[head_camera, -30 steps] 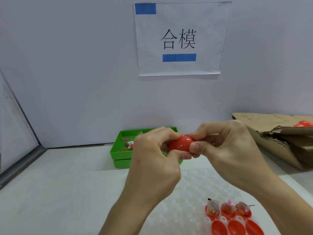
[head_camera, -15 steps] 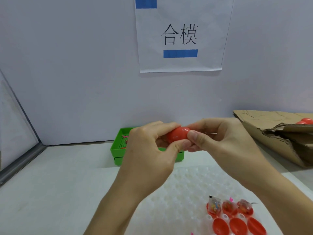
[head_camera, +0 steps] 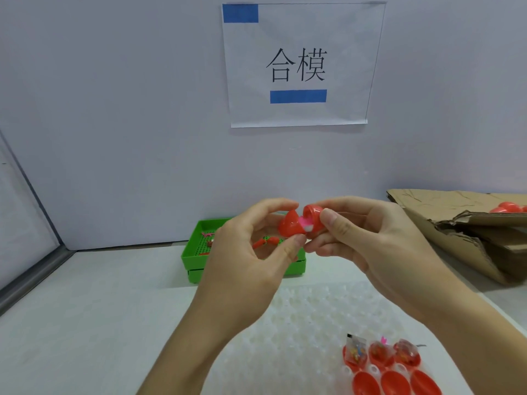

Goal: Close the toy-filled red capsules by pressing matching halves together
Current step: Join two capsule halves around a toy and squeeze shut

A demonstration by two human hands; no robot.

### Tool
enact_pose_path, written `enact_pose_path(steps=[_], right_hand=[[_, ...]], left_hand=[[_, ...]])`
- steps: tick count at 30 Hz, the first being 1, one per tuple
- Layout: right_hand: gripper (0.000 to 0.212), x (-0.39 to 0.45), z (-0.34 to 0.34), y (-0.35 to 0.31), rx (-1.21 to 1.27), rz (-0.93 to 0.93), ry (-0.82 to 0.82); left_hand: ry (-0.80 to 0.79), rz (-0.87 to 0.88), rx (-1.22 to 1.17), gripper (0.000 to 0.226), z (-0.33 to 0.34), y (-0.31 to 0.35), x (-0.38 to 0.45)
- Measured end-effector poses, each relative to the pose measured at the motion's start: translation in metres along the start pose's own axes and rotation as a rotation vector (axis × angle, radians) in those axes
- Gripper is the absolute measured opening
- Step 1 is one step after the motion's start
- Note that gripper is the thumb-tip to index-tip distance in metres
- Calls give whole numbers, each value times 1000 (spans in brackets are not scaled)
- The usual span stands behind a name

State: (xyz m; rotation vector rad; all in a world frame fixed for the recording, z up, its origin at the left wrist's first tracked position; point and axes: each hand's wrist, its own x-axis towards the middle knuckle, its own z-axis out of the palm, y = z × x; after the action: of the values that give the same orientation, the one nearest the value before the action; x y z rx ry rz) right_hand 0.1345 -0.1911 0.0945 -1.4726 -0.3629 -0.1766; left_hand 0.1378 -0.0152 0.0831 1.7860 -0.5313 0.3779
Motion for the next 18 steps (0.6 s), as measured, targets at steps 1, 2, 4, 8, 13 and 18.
enact_pose_path(steps=[1,2,4,8,13,18], right_hand=[[39,0,-1,0,3,2,0],[39,0,-1,0,12,5,0],[37,0,0,0,35,8,0],[35,-1,2,-1,58,6,-8],[39,-2,4,-2,40,-18,-38],[32,-3,8,1,-37,-39,-42]], left_hand=[[-5,1,-7,30,0,0,0],[-10,5,-16,29,0,1,0],[-21,14,-34,30,-1,2,-1],[16,39,-51,24,3,6,-2],[136,55,-19,13,10,9,-3],[228,66,-14,7,16,9,-4]])
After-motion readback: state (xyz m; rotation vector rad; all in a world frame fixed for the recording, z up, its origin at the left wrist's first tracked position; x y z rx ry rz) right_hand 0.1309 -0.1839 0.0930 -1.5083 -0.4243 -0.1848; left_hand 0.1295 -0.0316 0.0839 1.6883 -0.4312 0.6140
